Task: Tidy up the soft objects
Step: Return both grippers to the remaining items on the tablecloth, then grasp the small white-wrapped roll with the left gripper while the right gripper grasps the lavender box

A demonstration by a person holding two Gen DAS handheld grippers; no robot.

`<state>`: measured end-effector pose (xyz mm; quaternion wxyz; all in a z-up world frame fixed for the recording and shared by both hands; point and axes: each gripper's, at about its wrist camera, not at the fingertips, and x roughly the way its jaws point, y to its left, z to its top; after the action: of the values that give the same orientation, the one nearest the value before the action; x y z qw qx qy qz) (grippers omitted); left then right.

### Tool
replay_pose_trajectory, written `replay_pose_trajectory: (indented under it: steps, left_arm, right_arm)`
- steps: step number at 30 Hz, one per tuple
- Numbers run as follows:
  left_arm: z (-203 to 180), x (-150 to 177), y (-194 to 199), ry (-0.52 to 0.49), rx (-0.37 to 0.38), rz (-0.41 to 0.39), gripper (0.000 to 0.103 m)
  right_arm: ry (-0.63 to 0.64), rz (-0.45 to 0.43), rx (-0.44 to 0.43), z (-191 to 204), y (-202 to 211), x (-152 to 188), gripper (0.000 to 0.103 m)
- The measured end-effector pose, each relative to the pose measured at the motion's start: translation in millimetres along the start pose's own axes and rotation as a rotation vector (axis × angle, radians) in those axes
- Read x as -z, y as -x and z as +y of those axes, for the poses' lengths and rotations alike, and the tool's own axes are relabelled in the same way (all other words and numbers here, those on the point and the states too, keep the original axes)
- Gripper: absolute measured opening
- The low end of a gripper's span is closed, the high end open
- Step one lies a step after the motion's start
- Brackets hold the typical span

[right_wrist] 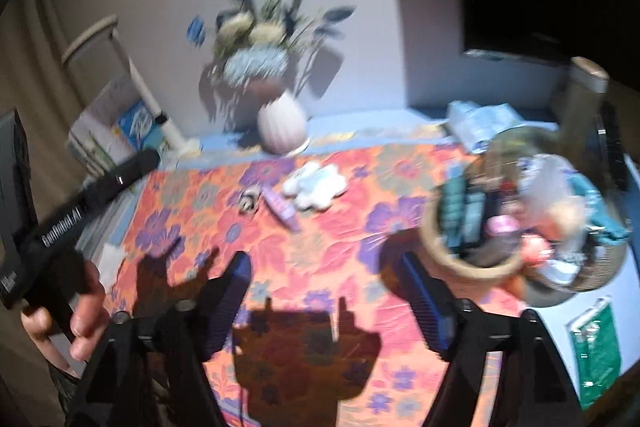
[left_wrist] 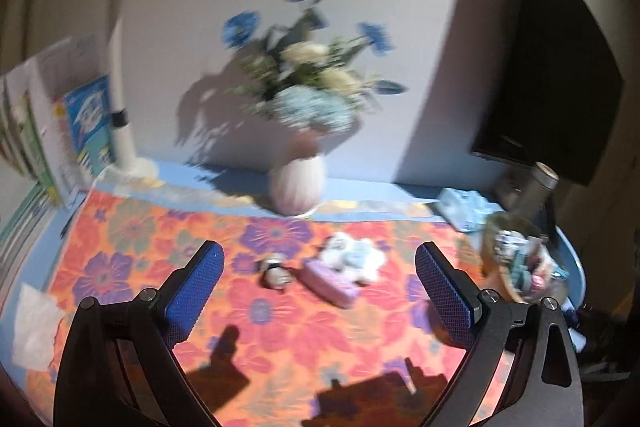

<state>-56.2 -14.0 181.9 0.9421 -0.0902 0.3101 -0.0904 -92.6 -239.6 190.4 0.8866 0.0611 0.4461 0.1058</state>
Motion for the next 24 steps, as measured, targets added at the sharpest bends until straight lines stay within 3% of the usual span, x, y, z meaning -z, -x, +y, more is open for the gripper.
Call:
replay_pose_trajectory:
  steps: [5,9,15,18,23,24]
  left_arm:
    - [36.3,11.5,-48.4,0.051,-0.029,0.079,0.096]
    - [52.3,23.7,-92.4,0.066,-0.030,0.141,0.096]
    - [58.2,33.7,-147.6,0.048,-0.017,0.213,0.095]
    - [56.5,38.1,-163.3,0.029,-0.005,0.222,0.089]
    - [60.4,48.8,-178.5,0.049,0.022,0.224,0.088]
    - [60.8,49.4,-180.8,0.054,0.023,0.233,0.081]
  right_arm:
    - [0.023,0.077,-0.032,21.3,-75.3,-0.9,0.076]
    - [0.046,0.076,-0.050,28.6,-119.4,-3.0,0.073]
    - [0.115,0.027,-0.005,37.7,-159.1,-12.8,0.066]
    - [0.123,0.001,0.000,38.0,-172.4,-18.3,0.065]
    - [0.140,-0.007,-0.004,38.0,-192.1,-19.6,0.054]
    - [0.144,-0.006,-0.006,38.4,-195.4,-18.6,0.049]
